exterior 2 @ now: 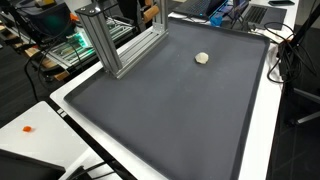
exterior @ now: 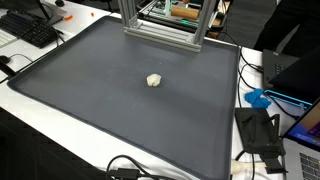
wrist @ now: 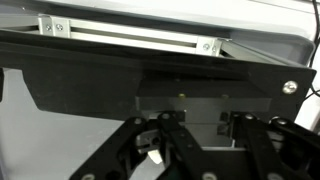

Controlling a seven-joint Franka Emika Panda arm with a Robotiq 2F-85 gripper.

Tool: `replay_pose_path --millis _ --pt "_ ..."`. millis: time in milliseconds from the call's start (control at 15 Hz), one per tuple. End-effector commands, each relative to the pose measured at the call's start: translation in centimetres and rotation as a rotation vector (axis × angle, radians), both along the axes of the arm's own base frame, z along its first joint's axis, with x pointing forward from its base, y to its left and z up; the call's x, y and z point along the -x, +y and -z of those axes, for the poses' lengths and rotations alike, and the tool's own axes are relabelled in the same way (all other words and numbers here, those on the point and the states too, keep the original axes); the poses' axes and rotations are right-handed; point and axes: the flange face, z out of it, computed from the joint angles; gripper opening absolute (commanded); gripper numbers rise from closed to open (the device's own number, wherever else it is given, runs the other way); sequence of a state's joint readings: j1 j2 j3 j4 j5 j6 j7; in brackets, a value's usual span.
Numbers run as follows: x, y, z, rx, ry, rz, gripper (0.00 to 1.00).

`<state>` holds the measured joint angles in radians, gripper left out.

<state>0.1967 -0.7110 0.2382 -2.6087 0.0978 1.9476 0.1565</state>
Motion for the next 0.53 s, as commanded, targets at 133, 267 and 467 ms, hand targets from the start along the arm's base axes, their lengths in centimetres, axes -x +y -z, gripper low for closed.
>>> replay_pose_path --millis 133,267,467 --pt "-0.2 0.4 -3.1 0.010 -0.014 -0.057 0.22" --pt "-0.7 0.6 -4.1 0.013 -0.027 -0.085 0.22" --pt "-2.0 1.1 -5.7 0.009 -0.065 -0.118 0.22"
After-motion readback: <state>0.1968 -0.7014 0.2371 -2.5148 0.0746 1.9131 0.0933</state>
